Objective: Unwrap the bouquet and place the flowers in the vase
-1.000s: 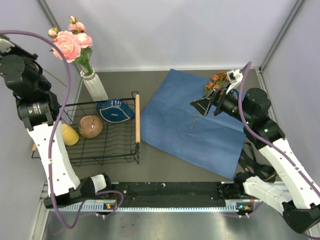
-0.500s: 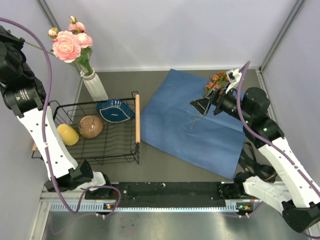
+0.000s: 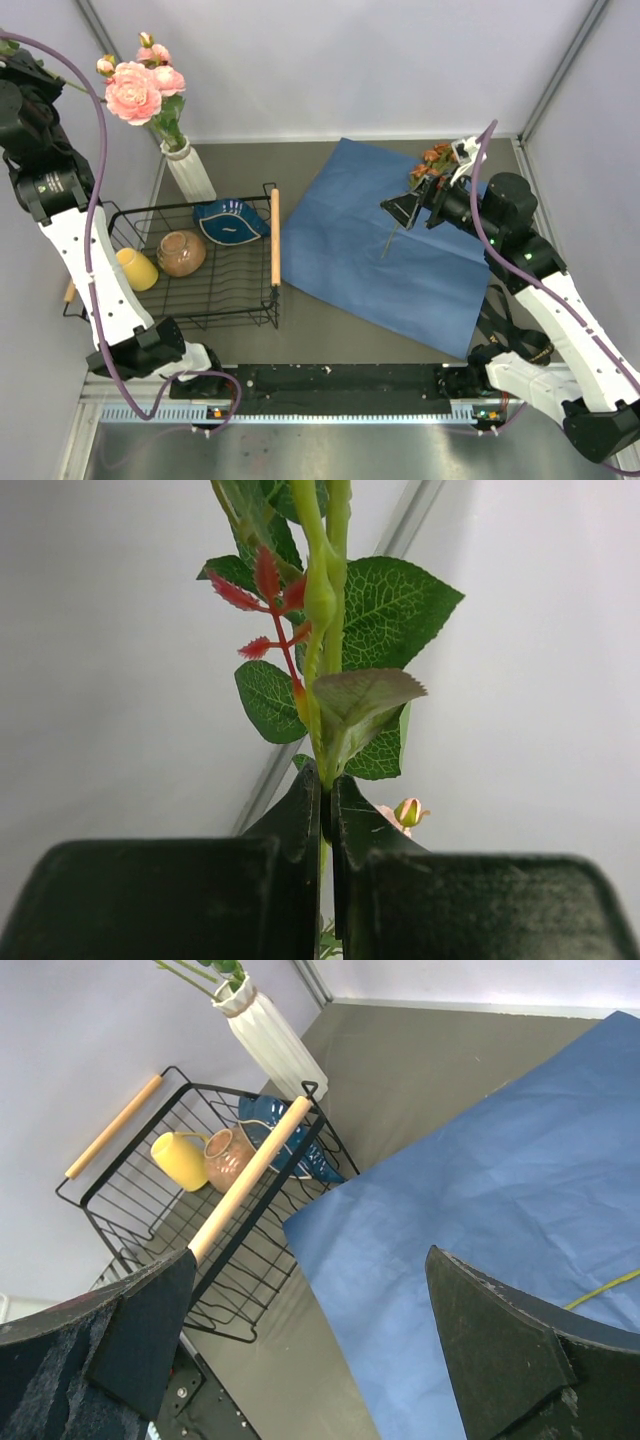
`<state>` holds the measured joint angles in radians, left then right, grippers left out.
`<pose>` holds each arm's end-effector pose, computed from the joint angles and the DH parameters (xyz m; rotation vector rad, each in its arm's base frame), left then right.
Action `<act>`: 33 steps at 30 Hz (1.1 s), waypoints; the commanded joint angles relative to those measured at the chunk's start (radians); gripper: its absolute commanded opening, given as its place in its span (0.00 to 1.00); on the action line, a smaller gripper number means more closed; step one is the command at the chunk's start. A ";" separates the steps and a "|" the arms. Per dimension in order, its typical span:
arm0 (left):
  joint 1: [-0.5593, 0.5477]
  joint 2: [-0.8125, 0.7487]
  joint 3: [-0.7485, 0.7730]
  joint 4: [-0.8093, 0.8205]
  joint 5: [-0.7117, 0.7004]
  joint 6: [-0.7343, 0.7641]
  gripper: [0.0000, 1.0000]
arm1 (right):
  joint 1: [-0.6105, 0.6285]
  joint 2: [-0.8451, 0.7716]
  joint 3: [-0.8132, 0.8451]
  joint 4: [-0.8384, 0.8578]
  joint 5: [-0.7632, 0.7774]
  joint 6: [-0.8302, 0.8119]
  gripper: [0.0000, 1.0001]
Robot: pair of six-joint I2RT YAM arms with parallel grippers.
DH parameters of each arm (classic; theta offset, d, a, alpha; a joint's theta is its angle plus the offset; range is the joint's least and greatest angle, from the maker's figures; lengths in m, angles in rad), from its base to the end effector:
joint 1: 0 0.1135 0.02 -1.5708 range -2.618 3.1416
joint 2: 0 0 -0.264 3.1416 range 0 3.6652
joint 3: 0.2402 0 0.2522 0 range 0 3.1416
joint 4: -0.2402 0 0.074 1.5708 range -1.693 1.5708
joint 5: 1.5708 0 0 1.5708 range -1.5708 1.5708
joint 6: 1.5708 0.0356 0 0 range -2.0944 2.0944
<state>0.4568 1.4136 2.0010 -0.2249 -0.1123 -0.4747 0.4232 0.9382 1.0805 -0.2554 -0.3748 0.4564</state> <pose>0.2240 0.1146 0.5987 -0.6298 1.0342 0.0522 0.1810 0.0958 0.4085 -0.2668 1.7521 0.9641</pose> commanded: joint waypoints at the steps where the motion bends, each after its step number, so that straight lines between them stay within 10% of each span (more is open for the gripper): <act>1: 0.003 -0.013 -0.078 0.127 0.049 -0.008 0.00 | -0.012 0.001 0.002 0.025 -0.004 0.004 0.99; 33: -0.095 0.025 -0.358 0.265 0.054 0.051 0.00 | -0.026 0.010 -0.017 0.033 -0.018 0.014 0.99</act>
<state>0.3874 1.4414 1.6684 -0.0357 -0.0341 -0.4683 0.4091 0.9516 1.0710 -0.2546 -0.3870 0.4679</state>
